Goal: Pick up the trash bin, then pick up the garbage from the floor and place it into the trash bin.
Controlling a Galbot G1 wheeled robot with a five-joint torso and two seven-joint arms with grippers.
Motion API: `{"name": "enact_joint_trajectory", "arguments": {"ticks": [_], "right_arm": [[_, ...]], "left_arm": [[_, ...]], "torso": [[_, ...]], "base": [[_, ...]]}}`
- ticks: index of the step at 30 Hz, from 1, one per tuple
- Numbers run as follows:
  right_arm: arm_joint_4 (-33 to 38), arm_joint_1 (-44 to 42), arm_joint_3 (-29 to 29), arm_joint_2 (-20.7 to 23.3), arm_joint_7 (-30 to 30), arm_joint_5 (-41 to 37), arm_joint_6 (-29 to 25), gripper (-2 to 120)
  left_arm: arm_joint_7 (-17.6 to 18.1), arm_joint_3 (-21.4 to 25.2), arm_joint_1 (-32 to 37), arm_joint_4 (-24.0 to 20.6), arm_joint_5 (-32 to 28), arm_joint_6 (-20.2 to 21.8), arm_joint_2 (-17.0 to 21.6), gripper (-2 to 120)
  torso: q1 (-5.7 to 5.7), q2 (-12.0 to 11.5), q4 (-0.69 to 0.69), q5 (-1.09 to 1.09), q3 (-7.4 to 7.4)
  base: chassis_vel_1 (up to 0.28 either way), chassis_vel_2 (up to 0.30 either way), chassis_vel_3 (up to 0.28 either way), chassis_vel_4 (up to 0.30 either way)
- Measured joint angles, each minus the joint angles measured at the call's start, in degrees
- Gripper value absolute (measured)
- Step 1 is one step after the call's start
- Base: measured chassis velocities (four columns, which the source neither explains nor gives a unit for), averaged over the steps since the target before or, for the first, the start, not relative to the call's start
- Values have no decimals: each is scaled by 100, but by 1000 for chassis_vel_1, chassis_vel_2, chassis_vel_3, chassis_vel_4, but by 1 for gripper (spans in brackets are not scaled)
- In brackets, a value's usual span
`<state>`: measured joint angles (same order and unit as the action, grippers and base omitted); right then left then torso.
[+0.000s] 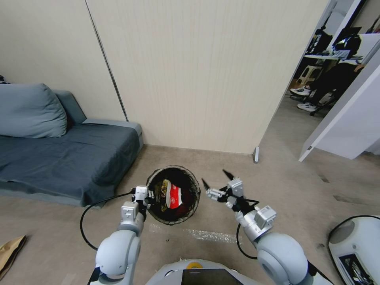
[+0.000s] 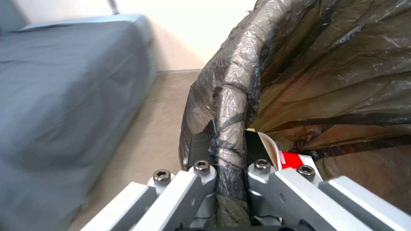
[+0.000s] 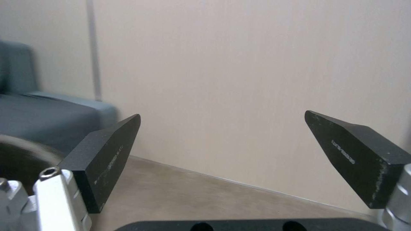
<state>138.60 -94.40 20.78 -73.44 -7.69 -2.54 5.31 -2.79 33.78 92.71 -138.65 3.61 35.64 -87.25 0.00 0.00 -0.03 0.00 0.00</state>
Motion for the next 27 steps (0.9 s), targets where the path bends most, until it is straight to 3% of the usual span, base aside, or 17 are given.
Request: {"name": "enact_joint_trajectory", "arguments": {"ticks": [5,12,27], "right_arm": [[-356,-672,627,-350,368,233,-791,100],[-575,-1478,1106,-630,431,316,-1651,100],[-560,-1938,1144,-665,66,168,-1926,100]], "left_arm": [[-13,120,9,-41,-105,16,49,1],[-95,177,68,19,-87,-37,-3,1],[-201,206,92,4,48,-4,9,1]], "torso": [[0,0,7,-1,0],[0,0,4,-1,0],[0,0,3,0,0]], "base": [[0,0,0,0],[0,0,0,0],[0,0,0,0]]}}
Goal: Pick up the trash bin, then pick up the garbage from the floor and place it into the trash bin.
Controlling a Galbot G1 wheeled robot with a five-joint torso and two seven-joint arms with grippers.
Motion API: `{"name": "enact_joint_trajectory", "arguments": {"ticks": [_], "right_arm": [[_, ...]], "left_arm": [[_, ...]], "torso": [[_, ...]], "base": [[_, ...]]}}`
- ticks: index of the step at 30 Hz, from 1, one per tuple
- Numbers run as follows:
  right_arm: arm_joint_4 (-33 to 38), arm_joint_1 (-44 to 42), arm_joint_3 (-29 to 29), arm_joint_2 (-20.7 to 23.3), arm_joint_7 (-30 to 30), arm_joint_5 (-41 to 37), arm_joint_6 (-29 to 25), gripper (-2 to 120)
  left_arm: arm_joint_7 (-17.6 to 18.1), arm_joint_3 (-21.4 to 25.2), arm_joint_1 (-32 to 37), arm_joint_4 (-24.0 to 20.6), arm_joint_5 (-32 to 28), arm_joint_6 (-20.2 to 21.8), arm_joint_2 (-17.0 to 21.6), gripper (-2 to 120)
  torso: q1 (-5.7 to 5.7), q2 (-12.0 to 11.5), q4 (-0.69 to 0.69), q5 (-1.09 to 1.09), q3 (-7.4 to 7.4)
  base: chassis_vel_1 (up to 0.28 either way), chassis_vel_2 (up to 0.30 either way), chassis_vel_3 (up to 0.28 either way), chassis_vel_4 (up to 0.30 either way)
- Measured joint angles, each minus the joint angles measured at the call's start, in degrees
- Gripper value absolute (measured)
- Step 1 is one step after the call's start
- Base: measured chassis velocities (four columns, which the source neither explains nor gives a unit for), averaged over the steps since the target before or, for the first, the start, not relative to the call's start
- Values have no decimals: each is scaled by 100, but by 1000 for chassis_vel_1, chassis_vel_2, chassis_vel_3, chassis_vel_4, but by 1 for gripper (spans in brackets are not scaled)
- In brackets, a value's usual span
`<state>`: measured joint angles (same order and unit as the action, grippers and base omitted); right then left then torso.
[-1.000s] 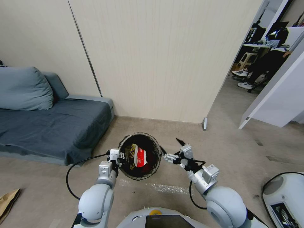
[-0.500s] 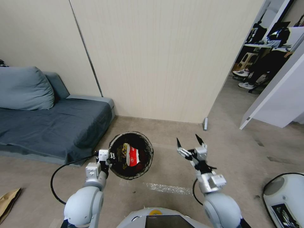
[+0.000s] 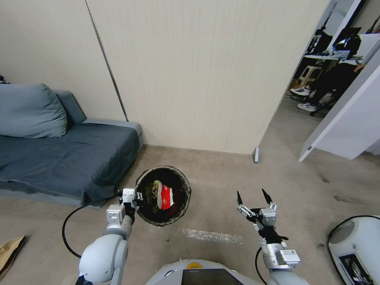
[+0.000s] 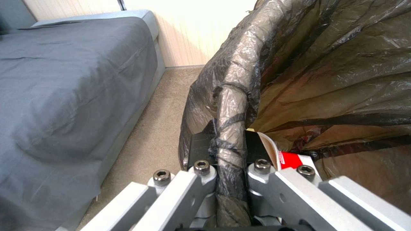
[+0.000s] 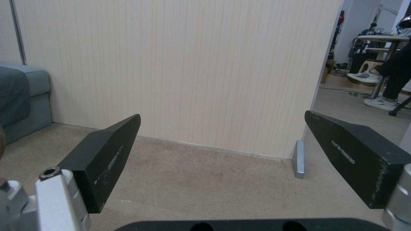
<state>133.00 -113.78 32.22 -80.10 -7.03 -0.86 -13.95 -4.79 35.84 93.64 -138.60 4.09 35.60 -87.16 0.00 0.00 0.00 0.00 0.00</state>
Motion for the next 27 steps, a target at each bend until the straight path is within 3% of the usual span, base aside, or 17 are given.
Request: {"name": "enact_joint_trajectory", "arguments": {"ticks": [12,27], "right_arm": [[11,-226,89,53,-145,-52,-102,100],[-54,-185,1,60,-336,-51,-80,100]], "left_arm": [[-44,-4,-4,-19,48,20,2,1],[-92,-58,-9,-31,103,46,-45,1]], "torso": [[0,0,1,0,0],[0,0,0,0,0]], "base": [[7,10,14,12],[83,86,85,87]]}}
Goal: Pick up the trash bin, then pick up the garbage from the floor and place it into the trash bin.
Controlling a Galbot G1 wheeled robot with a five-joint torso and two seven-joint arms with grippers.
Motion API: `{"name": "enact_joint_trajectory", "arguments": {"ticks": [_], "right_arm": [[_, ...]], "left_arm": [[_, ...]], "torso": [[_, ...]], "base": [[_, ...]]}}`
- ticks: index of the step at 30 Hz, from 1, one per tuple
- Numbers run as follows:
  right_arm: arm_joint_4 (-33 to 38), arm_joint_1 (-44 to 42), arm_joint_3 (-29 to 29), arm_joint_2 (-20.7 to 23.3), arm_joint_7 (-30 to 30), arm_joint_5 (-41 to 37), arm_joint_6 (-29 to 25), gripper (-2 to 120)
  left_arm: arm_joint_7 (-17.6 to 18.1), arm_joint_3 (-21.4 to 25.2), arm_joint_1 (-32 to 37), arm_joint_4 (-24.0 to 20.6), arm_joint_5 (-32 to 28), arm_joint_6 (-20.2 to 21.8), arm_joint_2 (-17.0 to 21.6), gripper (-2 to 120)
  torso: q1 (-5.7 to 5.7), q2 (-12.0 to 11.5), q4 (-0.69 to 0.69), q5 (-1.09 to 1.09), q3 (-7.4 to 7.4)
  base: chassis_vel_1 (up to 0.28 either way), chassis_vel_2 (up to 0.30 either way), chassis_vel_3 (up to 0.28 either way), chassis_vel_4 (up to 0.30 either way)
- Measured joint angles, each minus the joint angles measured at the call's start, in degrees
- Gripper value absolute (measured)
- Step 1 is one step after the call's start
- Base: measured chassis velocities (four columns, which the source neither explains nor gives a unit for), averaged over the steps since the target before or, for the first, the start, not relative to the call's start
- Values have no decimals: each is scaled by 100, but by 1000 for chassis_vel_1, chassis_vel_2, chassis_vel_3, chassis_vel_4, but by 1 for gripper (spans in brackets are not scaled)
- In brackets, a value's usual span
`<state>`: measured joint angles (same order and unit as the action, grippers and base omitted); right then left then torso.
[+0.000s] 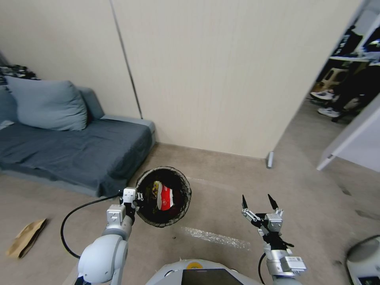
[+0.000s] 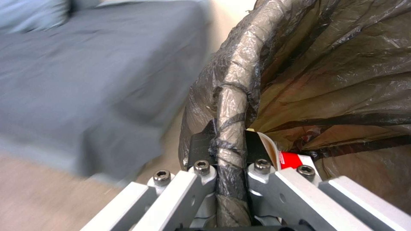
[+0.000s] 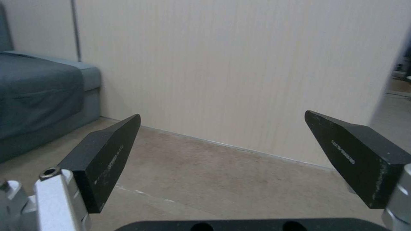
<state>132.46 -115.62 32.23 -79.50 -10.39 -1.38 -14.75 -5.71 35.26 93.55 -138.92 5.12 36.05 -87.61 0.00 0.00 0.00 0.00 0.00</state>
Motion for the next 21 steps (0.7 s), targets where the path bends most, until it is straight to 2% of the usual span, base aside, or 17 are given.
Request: {"name": "enact_joint_trajectory", "arguments": {"ticks": [21], "right_arm": [[-59,26,-46,7,-28,-15,32,100]], "left_arm": [[-24,-40,-56,47,59,-4,-10,1]], "torso": [[0,0,0,0,0]], "base": [[124,128,128,119]]}}
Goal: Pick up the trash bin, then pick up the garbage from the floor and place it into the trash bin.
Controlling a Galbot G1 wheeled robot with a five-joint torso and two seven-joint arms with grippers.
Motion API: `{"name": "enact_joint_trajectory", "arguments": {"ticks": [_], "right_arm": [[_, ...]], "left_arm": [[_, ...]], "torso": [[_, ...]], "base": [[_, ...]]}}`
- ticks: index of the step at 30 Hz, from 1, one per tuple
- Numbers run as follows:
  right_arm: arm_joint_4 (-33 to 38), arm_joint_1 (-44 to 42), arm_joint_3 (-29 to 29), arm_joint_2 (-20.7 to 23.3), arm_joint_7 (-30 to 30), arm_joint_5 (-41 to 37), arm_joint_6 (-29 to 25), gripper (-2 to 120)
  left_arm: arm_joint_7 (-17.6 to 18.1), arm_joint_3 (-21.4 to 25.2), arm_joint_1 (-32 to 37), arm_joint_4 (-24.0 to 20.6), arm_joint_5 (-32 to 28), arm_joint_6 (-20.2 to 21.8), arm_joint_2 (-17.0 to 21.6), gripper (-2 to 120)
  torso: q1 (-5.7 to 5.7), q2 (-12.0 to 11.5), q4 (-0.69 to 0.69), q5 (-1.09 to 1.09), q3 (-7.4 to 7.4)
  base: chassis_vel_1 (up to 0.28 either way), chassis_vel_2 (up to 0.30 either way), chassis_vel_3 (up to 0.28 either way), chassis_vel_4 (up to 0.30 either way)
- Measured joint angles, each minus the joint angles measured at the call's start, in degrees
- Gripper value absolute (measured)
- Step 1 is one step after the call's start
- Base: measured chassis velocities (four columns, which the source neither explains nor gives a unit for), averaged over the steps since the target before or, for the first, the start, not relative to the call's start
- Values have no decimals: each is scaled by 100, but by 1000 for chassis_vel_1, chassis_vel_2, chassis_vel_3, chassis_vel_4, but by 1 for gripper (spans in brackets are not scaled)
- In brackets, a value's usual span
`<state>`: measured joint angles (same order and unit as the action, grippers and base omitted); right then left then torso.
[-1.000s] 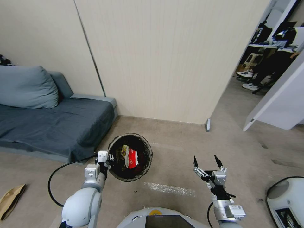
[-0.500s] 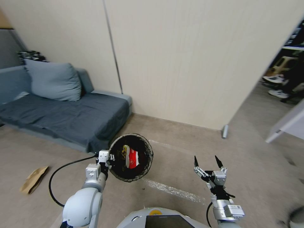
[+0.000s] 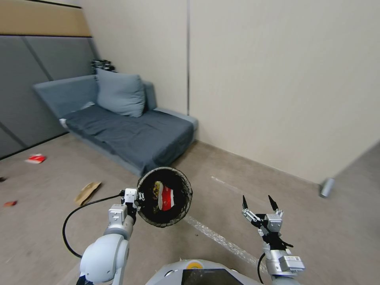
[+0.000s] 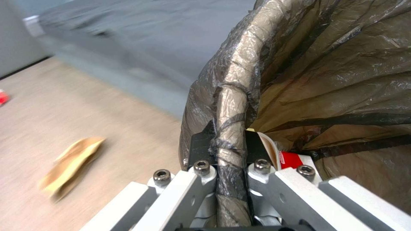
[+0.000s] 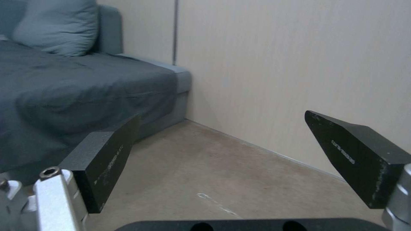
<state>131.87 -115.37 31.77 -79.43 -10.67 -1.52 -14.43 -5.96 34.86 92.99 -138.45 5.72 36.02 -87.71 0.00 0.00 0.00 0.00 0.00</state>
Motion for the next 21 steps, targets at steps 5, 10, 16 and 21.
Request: {"name": "enact_joint_trajectory", "arguments": {"ticks": [5,10,16,21], "right_arm": [[-23,3,-17,1,-16,-8,14,100],[-31,7,-34,15,-48,-12,47,100],[-30,3,-58,32,-112,-11,100,100],[-30,2,-60,46,-140,-11,117,100]], "left_arm": [[-2,-4,-9,23,0,-5,3,1],[-38,-10,-25,41,2,-9,15,1],[-54,-24,-39,57,20,-12,14,1],[-55,-38,-31,71,38,-30,4,1]], "torso": [[0,0,-1,0,0],[0,1,0,0,0],[0,0,0,0,0],[0,0,0,0,0]], "base": [[122,133,125,127],[118,113,131,123],[123,128,143,123],[133,122,117,130]]}}
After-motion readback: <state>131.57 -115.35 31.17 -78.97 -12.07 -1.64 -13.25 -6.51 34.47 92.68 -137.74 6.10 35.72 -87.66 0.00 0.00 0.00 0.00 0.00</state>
